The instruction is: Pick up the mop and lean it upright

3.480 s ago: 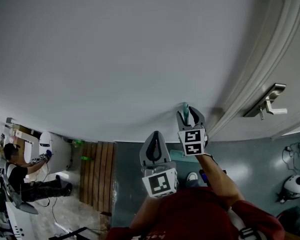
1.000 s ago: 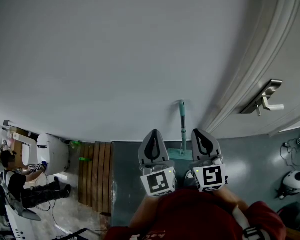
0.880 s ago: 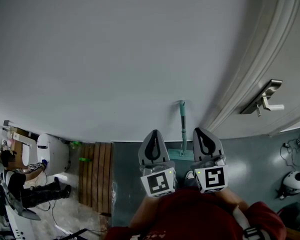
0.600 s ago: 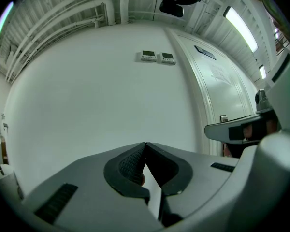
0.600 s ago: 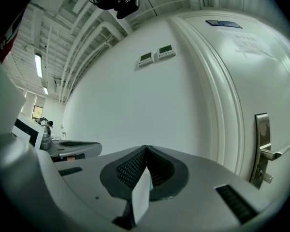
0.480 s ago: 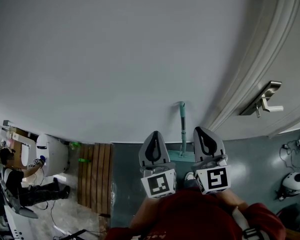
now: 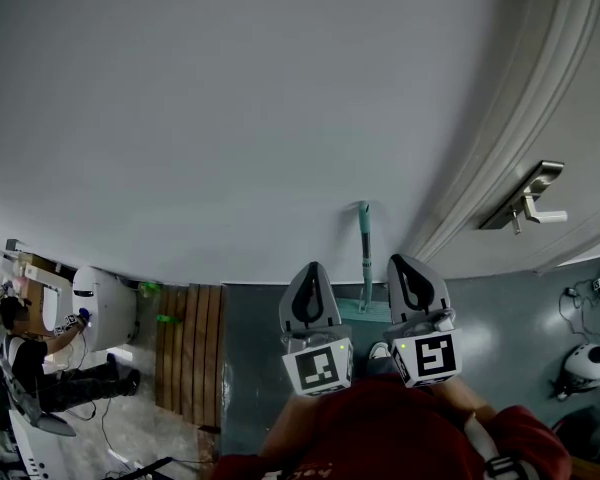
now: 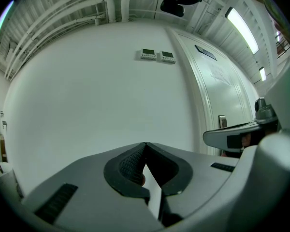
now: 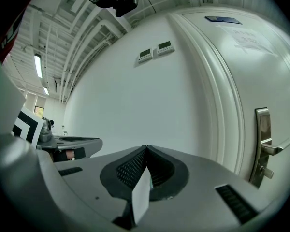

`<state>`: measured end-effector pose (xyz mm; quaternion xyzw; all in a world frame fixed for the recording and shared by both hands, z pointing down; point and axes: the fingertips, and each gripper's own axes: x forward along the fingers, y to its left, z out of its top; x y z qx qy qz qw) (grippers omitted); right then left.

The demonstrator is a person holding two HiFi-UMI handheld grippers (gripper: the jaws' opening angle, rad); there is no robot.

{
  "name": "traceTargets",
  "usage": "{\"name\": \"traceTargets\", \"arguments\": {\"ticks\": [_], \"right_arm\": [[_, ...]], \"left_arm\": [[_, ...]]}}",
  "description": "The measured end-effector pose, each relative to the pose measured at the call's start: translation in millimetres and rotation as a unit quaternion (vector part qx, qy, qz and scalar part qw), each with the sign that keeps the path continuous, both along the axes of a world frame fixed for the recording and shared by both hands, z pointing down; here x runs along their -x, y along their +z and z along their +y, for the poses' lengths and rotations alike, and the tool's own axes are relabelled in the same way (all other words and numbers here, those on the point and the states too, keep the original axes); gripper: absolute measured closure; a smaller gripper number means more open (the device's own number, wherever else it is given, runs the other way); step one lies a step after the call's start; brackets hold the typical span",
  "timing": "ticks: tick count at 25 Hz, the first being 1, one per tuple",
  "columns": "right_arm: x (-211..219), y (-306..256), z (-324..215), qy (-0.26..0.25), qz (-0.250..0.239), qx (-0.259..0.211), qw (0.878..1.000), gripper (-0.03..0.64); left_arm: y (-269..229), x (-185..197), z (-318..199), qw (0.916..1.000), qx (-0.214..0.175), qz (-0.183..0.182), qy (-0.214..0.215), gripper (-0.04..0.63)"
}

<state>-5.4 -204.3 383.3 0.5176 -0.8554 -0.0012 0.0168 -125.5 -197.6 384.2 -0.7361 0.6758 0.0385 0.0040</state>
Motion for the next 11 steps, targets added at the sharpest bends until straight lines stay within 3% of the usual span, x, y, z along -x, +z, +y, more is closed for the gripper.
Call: {"name": "traceTargets", "arguments": {"ticks": [11], "right_arm": [[-1.7,2.5,-1.6,0.001,-0.004,-0.005,1.0,0.598]], "left_arm": [[-4.1,-4.6,-0.4,1.0,-0.003,-0.001,0.009,0.583]]}}
